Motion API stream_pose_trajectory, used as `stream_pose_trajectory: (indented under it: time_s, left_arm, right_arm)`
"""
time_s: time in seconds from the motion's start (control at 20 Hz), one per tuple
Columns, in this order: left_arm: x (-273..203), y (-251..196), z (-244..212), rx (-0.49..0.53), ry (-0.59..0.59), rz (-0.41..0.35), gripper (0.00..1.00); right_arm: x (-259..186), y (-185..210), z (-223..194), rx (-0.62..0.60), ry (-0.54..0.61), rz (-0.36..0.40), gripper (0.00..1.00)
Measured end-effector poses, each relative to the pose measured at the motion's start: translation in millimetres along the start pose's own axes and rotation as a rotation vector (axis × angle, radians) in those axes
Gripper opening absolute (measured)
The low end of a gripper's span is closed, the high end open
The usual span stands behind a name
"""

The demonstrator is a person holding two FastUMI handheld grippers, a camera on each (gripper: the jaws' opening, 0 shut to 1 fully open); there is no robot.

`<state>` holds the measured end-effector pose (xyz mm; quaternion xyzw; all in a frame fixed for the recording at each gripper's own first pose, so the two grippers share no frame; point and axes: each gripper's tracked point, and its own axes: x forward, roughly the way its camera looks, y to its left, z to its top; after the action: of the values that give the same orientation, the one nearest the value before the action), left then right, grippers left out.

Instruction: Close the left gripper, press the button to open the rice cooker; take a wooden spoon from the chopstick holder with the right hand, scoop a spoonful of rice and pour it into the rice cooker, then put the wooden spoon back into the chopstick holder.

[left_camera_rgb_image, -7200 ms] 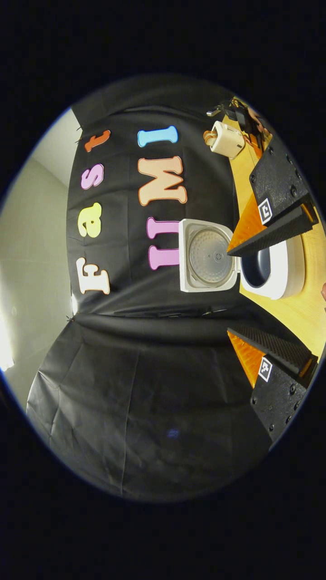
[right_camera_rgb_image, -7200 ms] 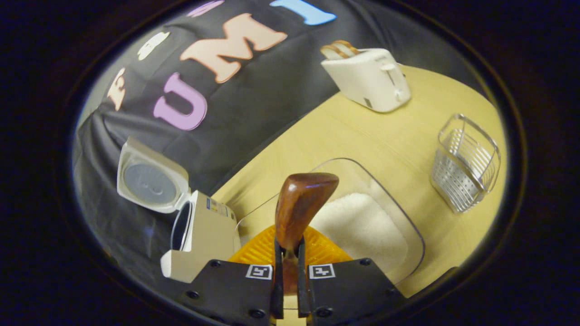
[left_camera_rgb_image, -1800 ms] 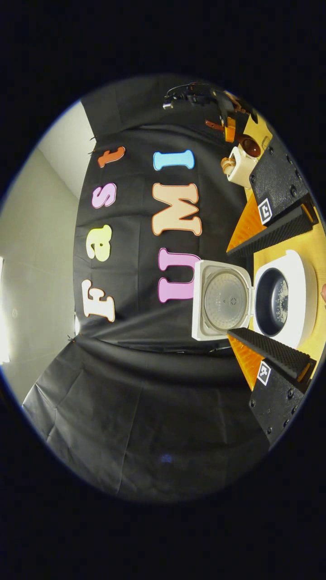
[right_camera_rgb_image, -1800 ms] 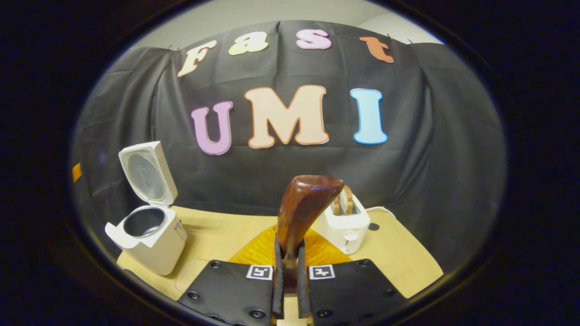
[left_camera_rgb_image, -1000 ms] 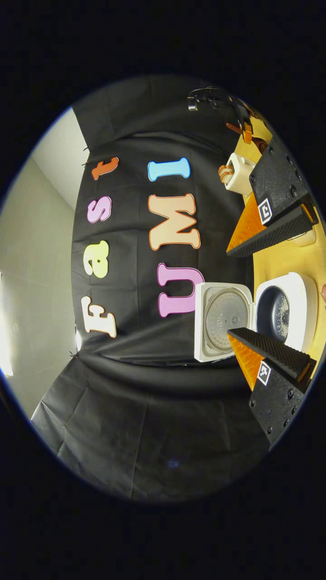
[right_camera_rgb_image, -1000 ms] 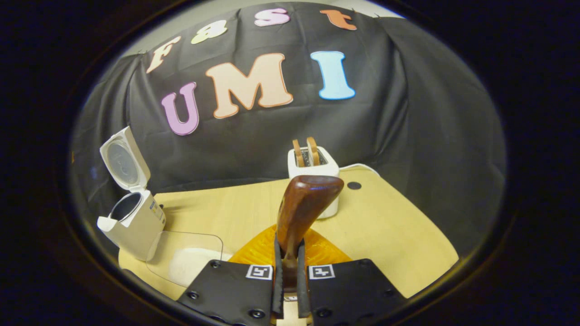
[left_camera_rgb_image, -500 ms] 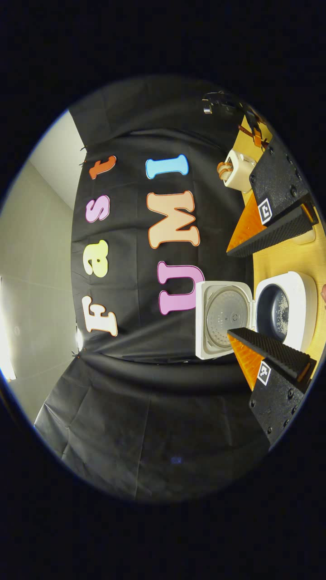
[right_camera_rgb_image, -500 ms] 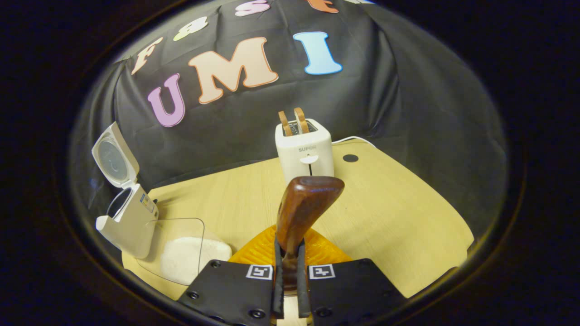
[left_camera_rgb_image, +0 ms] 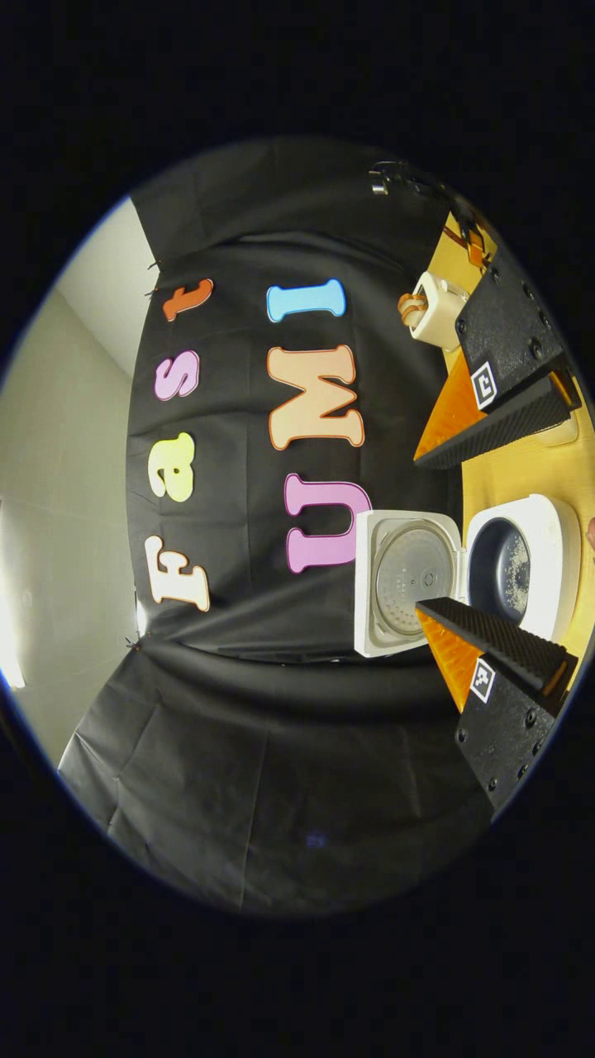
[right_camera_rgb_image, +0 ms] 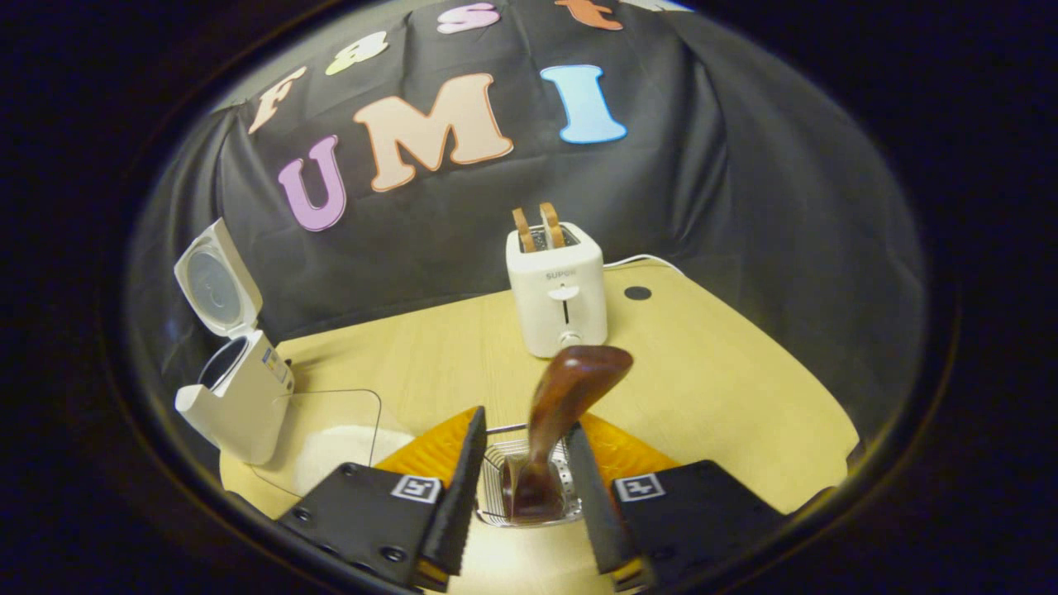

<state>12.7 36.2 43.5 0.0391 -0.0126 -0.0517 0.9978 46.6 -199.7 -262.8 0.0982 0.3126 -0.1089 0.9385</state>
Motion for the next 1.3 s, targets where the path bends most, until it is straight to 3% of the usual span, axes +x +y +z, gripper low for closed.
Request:
stream_pose_trajectory:
  time_s: [0.05, 0.1, 0.15, 0.2, 0.25, 0.3, 0.35, 0.4, 0.6, 0.65, 0.7, 0.75, 0.9, 1.05, 1.1, 1.2, 1.3]
  left_arm:
    - [4.8, 2.7, 2.0, -0.006, 0.000, 0.003, 0.89]
    - [9.8, 6.0, 3.0, -0.008, -0.001, 0.007, 0.96]
    - [15.6, 9.3, 4.6, -0.004, -0.001, 0.012, 0.93]
    - [22.0, 14.0, 5.9, 0.008, -0.001, 0.020, 0.89]
    - [28.0, 17.6, 7.1, 0.019, 0.001, 0.026, 0.93]
    - [34.2, 20.5, 8.4, 0.025, 0.003, 0.026, 0.88]
    - [41.5, 23.0, 10.3, 0.022, 0.006, 0.024, 0.92]
    - [47.7, 25.5, 11.2, 0.015, 0.008, 0.023, 0.89]
    - [86.6, 42.0, 22.2, 0.010, 0.014, 0.020, 0.92]
    - [96.6, 45.6, 24.1, 0.003, 0.026, 0.017, 0.88]
    - [106.6, 50.1, 24.6, -0.013, 0.037, 0.016, 0.92]
    - [117.6, 53.9, 27.6, -0.034, 0.047, 0.006, 0.89]
    - [153.1, 62.0, 33.1, -0.097, 0.058, -0.019, 0.92]
    - [185.4, 69.6, 36.7, -0.090, 0.054, -0.052, 0.88]
    - [196.0, 71.3, 36.8, -0.091, 0.061, -0.058, 0.92]
    - [216.4, 70.2, 35.7, -0.106, 0.074, -0.081, 0.88]
    - [238.8, 68.3, 35.3, -0.120, 0.082, -0.097, 0.92]
  right_arm:
    - [-6.5, -5.3, 0.2, -0.014, -0.005, -0.014, 0.71]
    - [-11.0, -9.4, 0.3, -0.026, -0.009, -0.029, 0.80]
    - [-17.0, -17.2, 2.1, -0.036, -0.020, -0.055, 0.89]
    - [-22.8, -25.5, 7.2, -0.045, -0.036, -0.080, 0.91]
    - [-28.8, -31.8, 13.5, -0.048, -0.058, -0.095, 0.93]
    - [-33.9, -35.9, 20.6, -0.045, -0.075, -0.105, 0.95]
    - [-38.0, -40.8, 26.8, -0.041, -0.088, -0.115, 0.97]
    - [-42.3, -45.2, 33.7, -0.036, -0.102, -0.125, 0.95]
    - [-60.3, -52.8, 59.5, -0.035, -0.156, -0.140, 0.95]
    - [-64.3, -54.2, 63.8, -0.041, -0.167, -0.144, 0.95]
    - [-66.4, -55.7, 66.8, -0.049, -0.173, -0.150, 0.95]
    - [-66.9, -56.5, 66.2, -0.054, -0.172, -0.153, 0.95]
    - [-66.6, -53.5, 63.2, -0.060, -0.165, -0.145, 0.96]
    - [-66.4, -48.6, 52.5, -0.080, -0.150, -0.135, 0.95]
    - [-67.3, -47.2, 47.7, -0.083, -0.140, -0.133, 0.95]
    - [-71.1, -44.8, 43.9, -0.090, -0.133, -0.135, 0.95]
    - [-74.7, -43.6, 36.9, -0.102, -0.128, -0.141, 0.95]
